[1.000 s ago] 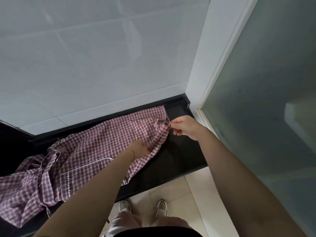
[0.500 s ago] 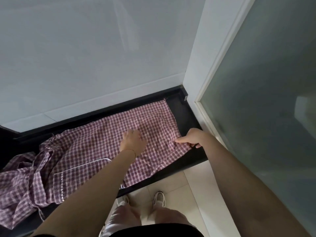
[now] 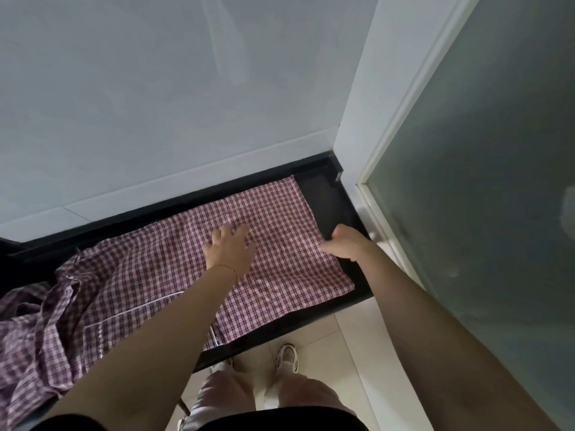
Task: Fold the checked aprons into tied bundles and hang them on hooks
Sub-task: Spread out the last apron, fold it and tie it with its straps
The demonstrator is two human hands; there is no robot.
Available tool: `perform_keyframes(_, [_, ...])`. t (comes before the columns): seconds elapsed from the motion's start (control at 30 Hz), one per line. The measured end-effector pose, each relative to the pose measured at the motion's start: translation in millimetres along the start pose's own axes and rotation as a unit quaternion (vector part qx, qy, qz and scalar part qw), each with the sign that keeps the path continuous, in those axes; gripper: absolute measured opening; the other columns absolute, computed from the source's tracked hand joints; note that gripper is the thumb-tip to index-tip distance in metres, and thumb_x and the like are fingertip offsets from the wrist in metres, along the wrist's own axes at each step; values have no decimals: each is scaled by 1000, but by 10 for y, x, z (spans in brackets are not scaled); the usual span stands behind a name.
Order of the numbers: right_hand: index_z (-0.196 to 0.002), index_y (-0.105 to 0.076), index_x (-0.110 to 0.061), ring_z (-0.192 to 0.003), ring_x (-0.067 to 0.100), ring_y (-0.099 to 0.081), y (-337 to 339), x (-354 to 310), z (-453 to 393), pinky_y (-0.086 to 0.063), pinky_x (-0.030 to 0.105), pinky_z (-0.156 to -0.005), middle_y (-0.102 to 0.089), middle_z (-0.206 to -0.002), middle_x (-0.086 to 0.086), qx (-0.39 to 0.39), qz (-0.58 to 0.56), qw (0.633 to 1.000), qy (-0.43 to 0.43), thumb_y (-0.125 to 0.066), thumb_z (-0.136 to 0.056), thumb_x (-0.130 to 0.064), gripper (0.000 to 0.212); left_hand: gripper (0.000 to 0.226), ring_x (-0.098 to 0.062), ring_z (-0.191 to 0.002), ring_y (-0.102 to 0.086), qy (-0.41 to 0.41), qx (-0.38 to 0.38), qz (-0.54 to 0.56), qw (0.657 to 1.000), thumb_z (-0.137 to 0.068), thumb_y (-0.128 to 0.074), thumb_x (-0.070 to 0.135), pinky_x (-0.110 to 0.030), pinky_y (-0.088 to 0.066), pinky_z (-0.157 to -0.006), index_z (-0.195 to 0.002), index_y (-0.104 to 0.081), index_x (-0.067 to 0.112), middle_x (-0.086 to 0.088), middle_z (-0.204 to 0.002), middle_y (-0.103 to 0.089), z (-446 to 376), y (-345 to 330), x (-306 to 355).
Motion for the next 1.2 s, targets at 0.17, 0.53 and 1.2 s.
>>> perform_keyframes(0.17, [-65,-46,-14,-60,14,-49,-51,-228,-282,-39,24,-59,-49,-67,4,107,-167,980,31,-59,-97,-34,39,57,-27,-147,-20,-14,30,18,999,-97,-49,27,-50,-27,-118,-150,-31,20,-8,-160,-22,-223,121,-69])
perform_keyframes(0.53, [-110,-69,-11,-95,18,-67,62,-767,-604,-52,28,-79,-71,-108,4,85,-330,938,55,-67,-93,-32,27,46,-27,-119,-55,-1,-37,22,999,-102,-37,28,-46,-34,-109,-146,-40,17,-8,-133,-57,-673,491,-51])
perform_keyframes(1.2, [-81,-68,-1,-75,17,-64,449,-969,75,-51,30,-73,-70,-81,8,96,-172,957,211,-76,-84,-21,22,15,-13,-79,-58,-106,100,292,945,-86,-75,34,-25,-44,-69,-90,-69,20,6,-82,-65,-525,1367,299])
Point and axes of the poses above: each hand's wrist, its own z-axis away from the middle knuckle, its own y-axis out of the back of the hand, x = y × z, the point moved 2 cm from there along -z, towards the middle knuckle
